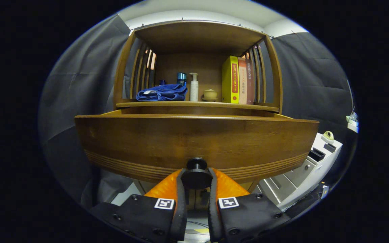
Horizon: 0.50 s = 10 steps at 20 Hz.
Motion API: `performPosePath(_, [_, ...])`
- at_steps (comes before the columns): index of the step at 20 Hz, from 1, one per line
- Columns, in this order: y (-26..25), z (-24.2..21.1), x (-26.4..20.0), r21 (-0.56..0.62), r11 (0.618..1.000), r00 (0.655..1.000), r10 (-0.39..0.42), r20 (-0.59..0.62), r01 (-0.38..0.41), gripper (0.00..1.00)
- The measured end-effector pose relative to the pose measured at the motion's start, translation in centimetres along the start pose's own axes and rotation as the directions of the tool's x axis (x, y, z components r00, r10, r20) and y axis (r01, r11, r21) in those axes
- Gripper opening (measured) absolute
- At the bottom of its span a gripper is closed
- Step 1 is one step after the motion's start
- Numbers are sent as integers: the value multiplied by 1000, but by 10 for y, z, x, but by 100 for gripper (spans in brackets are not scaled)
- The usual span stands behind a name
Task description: Pull open the drawer, take out the items inside it, and place them on the countertop above the cabinet.
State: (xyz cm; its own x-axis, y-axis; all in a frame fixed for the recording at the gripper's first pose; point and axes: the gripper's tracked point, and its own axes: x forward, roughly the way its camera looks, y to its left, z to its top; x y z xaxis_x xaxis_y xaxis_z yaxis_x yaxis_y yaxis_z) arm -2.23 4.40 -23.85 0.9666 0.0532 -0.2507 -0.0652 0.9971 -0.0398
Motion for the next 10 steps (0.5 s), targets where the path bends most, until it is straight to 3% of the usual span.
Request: performPosePath(10, [-4,-18,-44,1,1000,999,6,-39,-6,34])
